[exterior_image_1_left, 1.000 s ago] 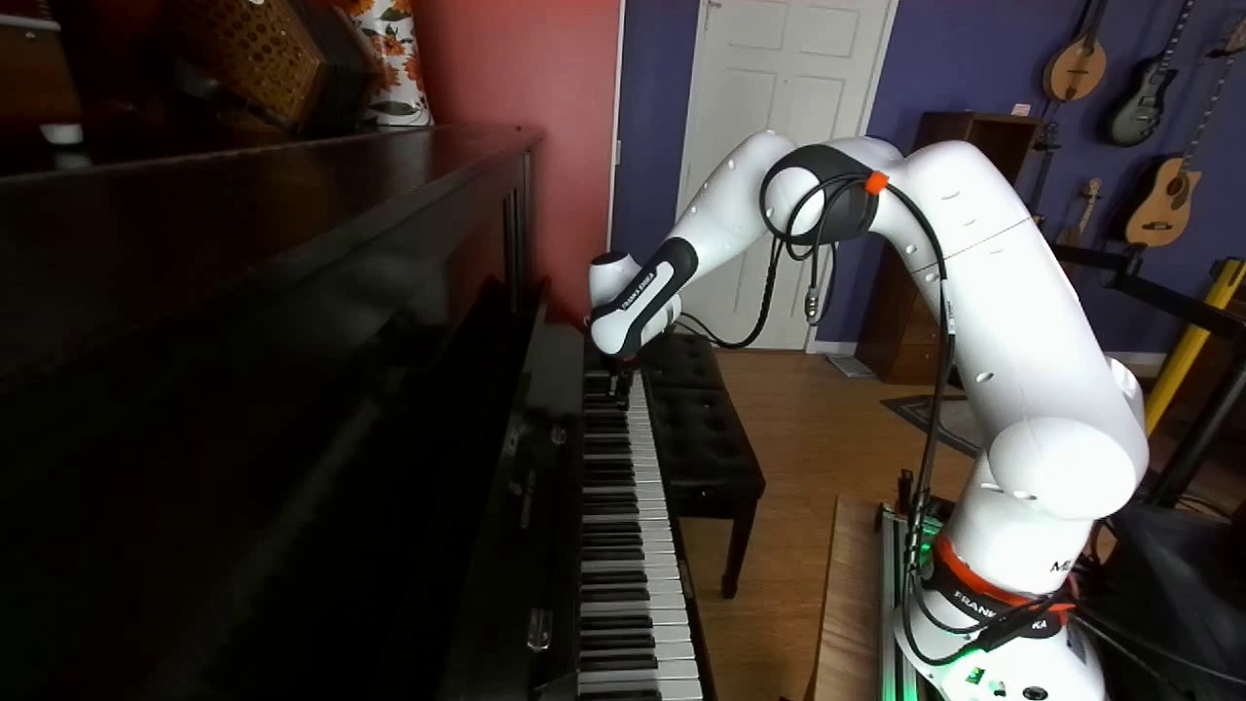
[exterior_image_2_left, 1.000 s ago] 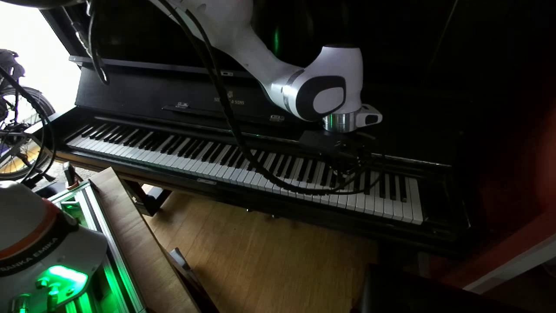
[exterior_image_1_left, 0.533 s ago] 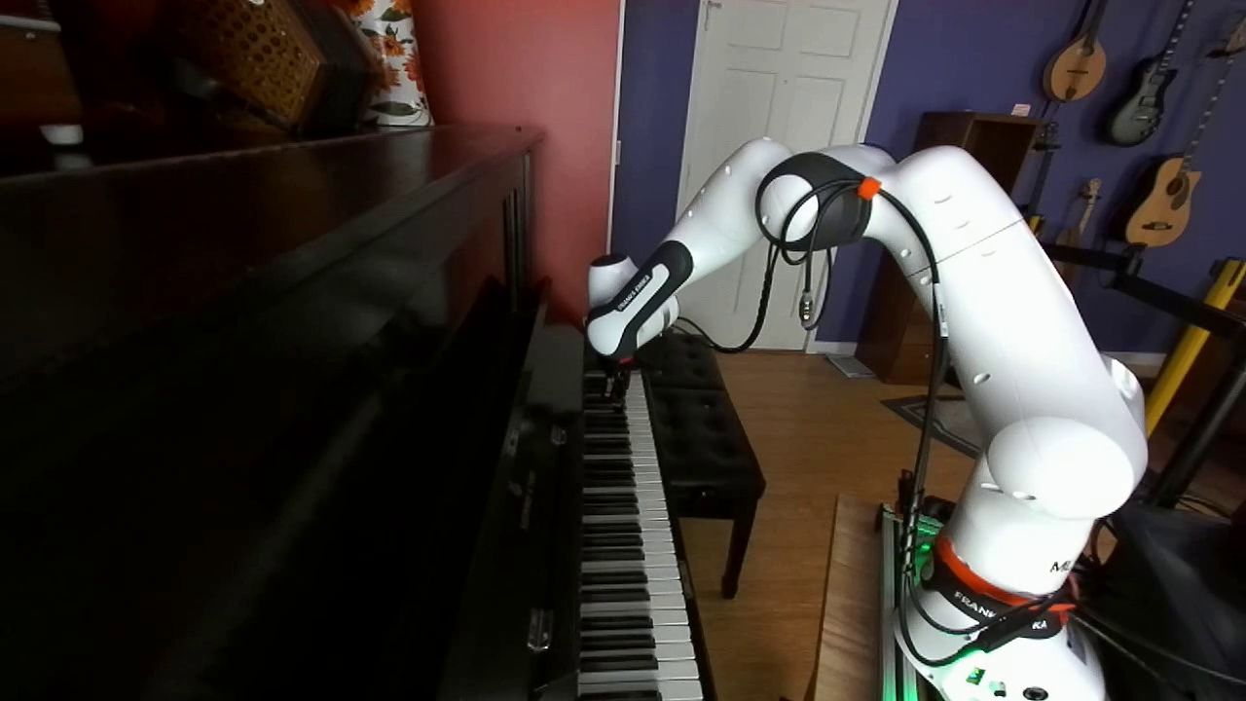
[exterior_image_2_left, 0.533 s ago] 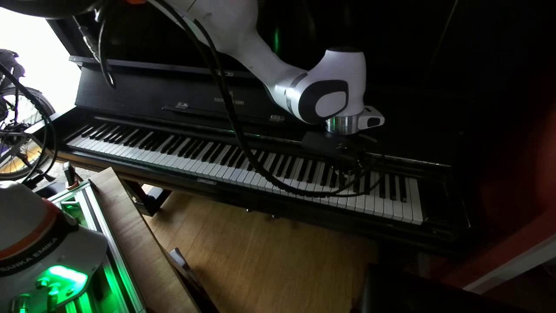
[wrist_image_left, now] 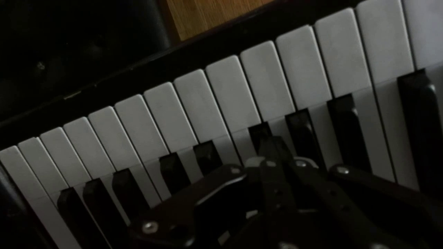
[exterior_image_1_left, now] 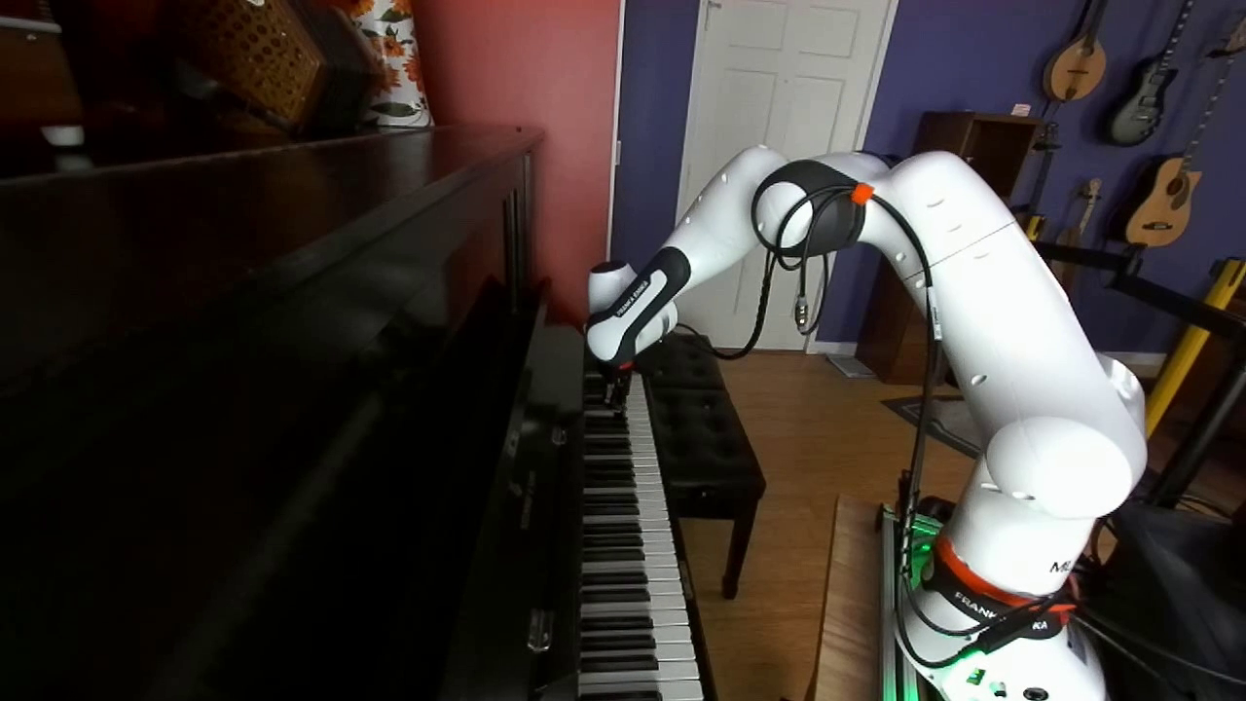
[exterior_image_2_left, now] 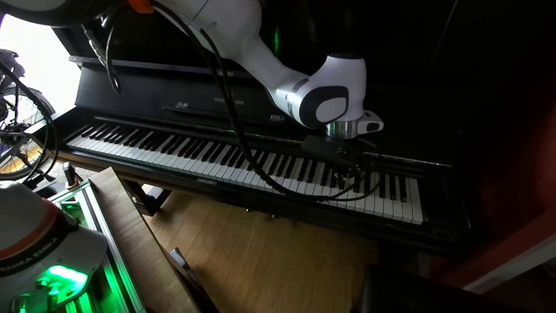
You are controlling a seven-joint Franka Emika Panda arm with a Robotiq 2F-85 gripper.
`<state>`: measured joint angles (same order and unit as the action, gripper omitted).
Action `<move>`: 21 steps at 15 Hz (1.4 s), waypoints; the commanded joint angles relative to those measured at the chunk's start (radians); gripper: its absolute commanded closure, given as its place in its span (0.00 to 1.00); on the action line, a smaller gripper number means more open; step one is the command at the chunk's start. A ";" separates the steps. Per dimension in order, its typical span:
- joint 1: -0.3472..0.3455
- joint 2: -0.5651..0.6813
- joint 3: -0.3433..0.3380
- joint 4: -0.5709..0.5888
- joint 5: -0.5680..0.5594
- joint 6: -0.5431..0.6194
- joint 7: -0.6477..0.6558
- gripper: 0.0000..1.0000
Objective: Push the black key on the piano
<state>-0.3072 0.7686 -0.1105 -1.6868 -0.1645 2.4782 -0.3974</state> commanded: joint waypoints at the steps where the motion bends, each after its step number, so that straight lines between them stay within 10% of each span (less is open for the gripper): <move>1: -0.018 0.038 0.014 0.033 0.018 0.007 -0.003 1.00; 12: -0.009 -0.043 0.007 -0.006 0.010 -0.009 0.000 1.00; 13: -0.008 -0.055 0.005 -0.011 0.010 -0.012 0.003 0.74; 21: -0.007 -0.224 0.004 -0.112 0.009 -0.050 -0.018 0.22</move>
<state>-0.3089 0.6352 -0.1104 -1.7157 -0.1640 2.4523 -0.3979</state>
